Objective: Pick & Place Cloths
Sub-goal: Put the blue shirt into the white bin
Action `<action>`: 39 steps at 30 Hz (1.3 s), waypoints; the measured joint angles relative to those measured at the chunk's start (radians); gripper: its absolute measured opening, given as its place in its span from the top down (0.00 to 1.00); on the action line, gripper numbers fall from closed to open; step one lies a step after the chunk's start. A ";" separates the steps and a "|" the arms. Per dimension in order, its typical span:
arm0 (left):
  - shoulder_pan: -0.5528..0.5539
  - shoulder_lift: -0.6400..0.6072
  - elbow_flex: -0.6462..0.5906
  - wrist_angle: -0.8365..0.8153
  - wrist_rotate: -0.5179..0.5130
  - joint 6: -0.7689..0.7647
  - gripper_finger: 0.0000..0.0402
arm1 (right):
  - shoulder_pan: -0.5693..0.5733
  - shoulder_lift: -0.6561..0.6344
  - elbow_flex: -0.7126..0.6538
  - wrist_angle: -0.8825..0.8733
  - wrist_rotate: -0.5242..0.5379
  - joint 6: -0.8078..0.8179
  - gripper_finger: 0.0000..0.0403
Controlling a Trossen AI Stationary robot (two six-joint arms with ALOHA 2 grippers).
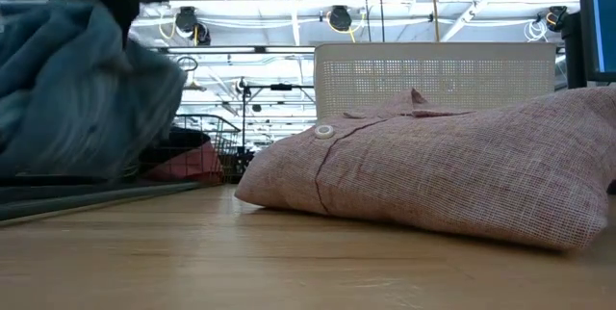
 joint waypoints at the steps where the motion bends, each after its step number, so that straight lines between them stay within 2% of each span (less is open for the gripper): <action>1: 0.000 -0.016 0.030 -0.008 -0.017 -0.004 0.94 | 0.000 0.000 0.000 0.000 0.000 0.000 0.80; 6: 0.000 -0.069 0.201 -0.018 -0.092 0.014 0.94 | 0.000 0.000 0.000 0.000 0.000 0.000 0.80; 10: -0.005 -0.072 0.355 0.014 -0.136 0.084 0.94 | 0.000 0.000 0.000 0.000 0.000 0.000 0.80; 14: -0.017 -0.073 0.480 0.144 -0.158 0.206 0.94 | 0.000 0.000 0.000 0.000 0.000 0.000 0.80; 18: -0.024 -0.072 0.556 0.342 -0.149 0.360 0.94 | 0.000 0.000 0.000 0.000 0.000 0.000 0.80; 24: -0.021 -0.070 0.571 0.722 -0.036 0.577 0.94 | 0.000 0.000 0.000 0.000 0.000 0.000 0.80; 31: -0.019 -0.015 0.571 1.119 0.109 0.761 0.94 | 0.000 0.000 0.000 0.000 0.000 0.000 0.80; 35: 0.010 0.033 0.571 1.257 0.187 0.827 0.94 | 0.000 0.000 0.000 0.000 0.000 0.000 0.80; 39: 0.050 0.090 0.571 1.286 0.197 0.870 0.94 | 0.000 0.000 0.000 0.000 0.000 -0.009 0.80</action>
